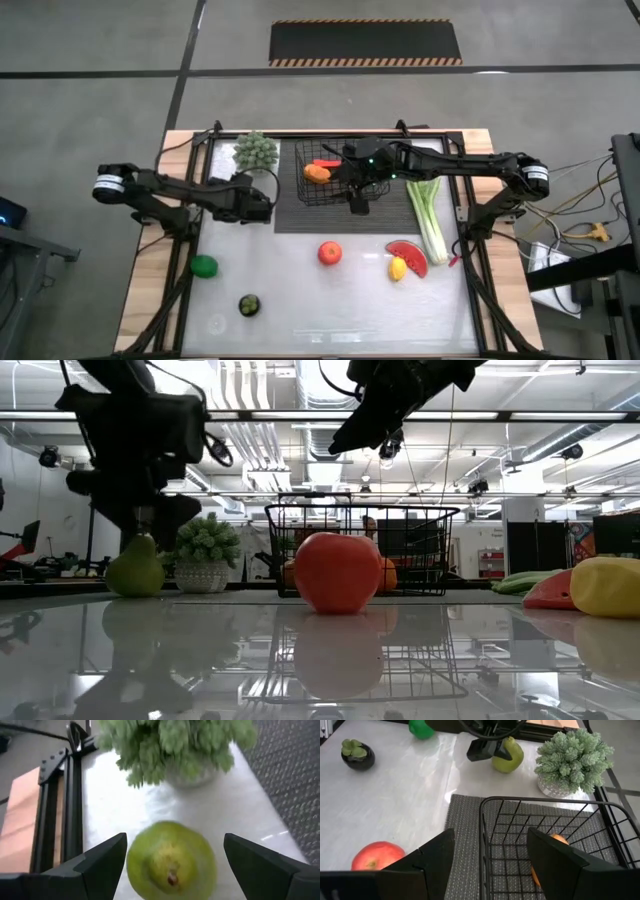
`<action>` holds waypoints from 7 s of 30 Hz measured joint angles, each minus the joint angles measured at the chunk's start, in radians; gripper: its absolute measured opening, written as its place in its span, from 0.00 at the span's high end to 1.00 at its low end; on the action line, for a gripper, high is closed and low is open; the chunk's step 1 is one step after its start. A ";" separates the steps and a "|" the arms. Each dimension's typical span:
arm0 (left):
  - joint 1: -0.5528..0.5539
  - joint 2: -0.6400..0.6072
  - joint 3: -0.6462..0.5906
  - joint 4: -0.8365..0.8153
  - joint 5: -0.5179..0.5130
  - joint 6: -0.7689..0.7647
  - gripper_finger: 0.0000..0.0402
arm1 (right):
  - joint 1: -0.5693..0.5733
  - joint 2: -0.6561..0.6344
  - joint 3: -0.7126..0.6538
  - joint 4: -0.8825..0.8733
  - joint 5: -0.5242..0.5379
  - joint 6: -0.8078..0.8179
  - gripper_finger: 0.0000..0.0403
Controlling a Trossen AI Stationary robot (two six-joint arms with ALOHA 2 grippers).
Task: Build produce basket
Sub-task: Put the green pear into the black wire basket, then put the red apple into the black wire basket
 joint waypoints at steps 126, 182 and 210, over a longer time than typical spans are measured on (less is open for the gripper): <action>0.251 0.404 0.647 0.486 0.671 1.259 0.40 | 0.234 -0.459 -0.628 0.463 0.080 0.298 0.42; -0.142 -0.093 0.041 1.280 0.626 1.602 0.40 | 0.456 -0.044 -0.275 0.103 0.269 0.537 0.25; -0.152 -0.270 -0.104 1.288 0.627 1.546 0.40 | 0.447 0.365 0.007 0.007 0.346 0.404 0.25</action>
